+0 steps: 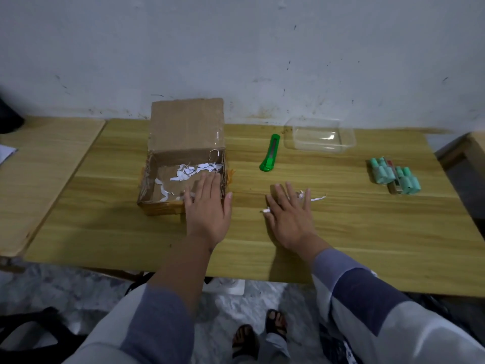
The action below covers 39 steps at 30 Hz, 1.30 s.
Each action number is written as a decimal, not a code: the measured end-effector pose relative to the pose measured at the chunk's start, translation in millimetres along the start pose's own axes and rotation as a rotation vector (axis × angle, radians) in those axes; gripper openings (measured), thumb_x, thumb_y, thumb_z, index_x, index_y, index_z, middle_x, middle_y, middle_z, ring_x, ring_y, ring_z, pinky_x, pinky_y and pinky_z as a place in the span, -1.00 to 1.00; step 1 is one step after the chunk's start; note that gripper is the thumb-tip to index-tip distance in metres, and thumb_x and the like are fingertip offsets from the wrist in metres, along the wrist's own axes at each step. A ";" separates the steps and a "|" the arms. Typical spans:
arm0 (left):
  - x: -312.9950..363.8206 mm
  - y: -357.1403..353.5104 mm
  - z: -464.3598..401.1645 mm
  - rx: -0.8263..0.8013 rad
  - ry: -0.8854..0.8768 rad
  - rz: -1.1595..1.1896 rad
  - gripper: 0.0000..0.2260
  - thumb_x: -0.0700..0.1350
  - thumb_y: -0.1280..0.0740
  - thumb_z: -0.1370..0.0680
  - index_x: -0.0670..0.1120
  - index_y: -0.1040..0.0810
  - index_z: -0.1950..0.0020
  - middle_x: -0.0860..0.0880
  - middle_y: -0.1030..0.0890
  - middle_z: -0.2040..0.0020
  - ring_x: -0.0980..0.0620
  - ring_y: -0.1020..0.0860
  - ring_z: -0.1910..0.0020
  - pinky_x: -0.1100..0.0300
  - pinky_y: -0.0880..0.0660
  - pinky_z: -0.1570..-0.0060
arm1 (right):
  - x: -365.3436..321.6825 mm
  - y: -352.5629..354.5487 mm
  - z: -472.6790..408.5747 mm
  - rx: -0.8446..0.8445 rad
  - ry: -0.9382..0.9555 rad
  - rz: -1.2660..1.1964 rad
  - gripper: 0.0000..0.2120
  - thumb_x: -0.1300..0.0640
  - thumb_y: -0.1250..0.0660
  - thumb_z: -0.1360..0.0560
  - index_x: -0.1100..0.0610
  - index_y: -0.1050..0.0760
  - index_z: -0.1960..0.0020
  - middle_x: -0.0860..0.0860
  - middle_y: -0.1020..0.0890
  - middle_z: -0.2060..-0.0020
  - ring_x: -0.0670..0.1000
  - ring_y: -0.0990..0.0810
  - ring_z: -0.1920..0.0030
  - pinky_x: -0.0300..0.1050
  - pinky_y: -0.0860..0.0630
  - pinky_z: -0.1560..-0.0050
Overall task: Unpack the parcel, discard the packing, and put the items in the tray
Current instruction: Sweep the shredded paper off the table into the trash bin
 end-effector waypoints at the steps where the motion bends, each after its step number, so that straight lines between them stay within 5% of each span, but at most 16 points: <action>1: 8.2 3.7 -0.7 0.022 -0.033 0.000 -0.41 0.16 0.18 -0.57 -0.08 -0.16 -0.52 -0.02 -0.20 -0.54 0.03 -0.04 -0.54 -0.08 0.08 -0.49 | 10.2 -1.1 0.7 -0.013 -0.044 -0.007 -0.43 -0.14 0.20 -0.55 -0.01 -0.21 -0.48 0.06 -0.10 -0.54 0.20 0.09 -0.54 0.34 0.36 -0.37; 3: 29.0 6.7 -3.2 0.038 -0.131 -0.013 -0.46 0.10 0.12 -0.58 -0.10 -0.18 -0.51 -0.04 -0.19 -0.54 0.01 -0.03 -0.55 -0.05 0.06 -0.51 | 28.1 -7.6 4.4 -0.069 -0.111 -0.039 -0.51 -0.09 0.17 -0.60 -0.06 -0.12 -0.50 0.03 -0.05 -0.55 0.20 0.12 -0.54 0.36 0.25 -0.41; 6: 63.7 -5.9 -5.2 -0.038 -0.310 -0.033 -0.53 -0.02 -0.04 -0.59 -0.12 -0.20 -0.50 -0.06 -0.19 -0.54 -0.01 -0.04 -0.55 -0.02 0.07 -0.52 | 48.5 -11.5 15.7 -0.069 -0.166 -0.108 -0.37 -0.09 0.31 -0.49 -0.05 -0.17 -0.48 0.03 -0.15 -0.53 0.20 0.00 -0.54 0.32 0.00 -0.41; 10: 98.7 -54.4 9.3 -0.288 -0.389 -0.025 -0.48 0.00 -0.06 -0.62 -0.10 -0.01 -0.55 -0.04 0.00 -0.58 0.02 0.10 -0.55 0.03 0.15 -0.52 | 66.4 -9.9 39.0 0.001 -0.207 -0.149 -0.53 -0.01 0.02 -0.50 0.01 -0.47 -0.30 0.09 -0.50 -0.34 0.26 -0.39 -0.38 0.34 -0.38 -0.22; 16: 139.8 -108.1 19.4 -0.417 -0.372 -0.090 -0.27 0.22 0.33 -0.45 -0.11 0.15 -0.55 -0.05 0.17 -0.58 0.01 0.22 -0.54 -0.10 0.23 -0.47 | 115.6 -5.3 76.0 0.130 -0.337 -0.268 -0.55 -0.03 -0.02 -0.50 -0.05 -0.41 -0.34 0.09 -0.35 -0.44 0.27 -0.23 -0.46 0.33 -0.16 -0.38; 24: 238.5 -144.4 -0.2 -0.409 -0.529 -0.078 -0.27 0.25 0.34 -0.46 -0.08 0.11 -0.56 -0.04 0.12 -0.58 0.01 0.19 -0.55 -0.11 0.22 -0.47 | 197.0 -23.9 108.6 0.095 -0.425 -0.320 -0.46 -0.09 0.13 -0.55 0.00 -0.22 -0.48 0.00 -0.21 -0.51 0.04 -0.06 -0.54 0.24 -0.03 -0.49; 39: 417.1 -181.2 65.1 -0.546 -0.888 0.234 -0.40 0.11 0.27 -0.55 -0.09 -0.01 -0.55 0.00 -0.12 -0.56 0.12 0.00 -0.54 0.05 0.10 -0.52 | 313.5 -13.6 203.6 0.372 -0.743 -0.718 -0.53 0.20 -0.01 -0.51 0.20 -0.34 -0.40 0.17 -0.40 -0.39 0.10 -0.32 -0.44 -0.10 -0.18 -0.44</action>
Point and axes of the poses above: each hand's wrist, its own z-axis away from the middle knuckle, its own y-axis out of the back of the hand, x = y × z, the point moved 6 cm from there along -z, towards the middle knuckle
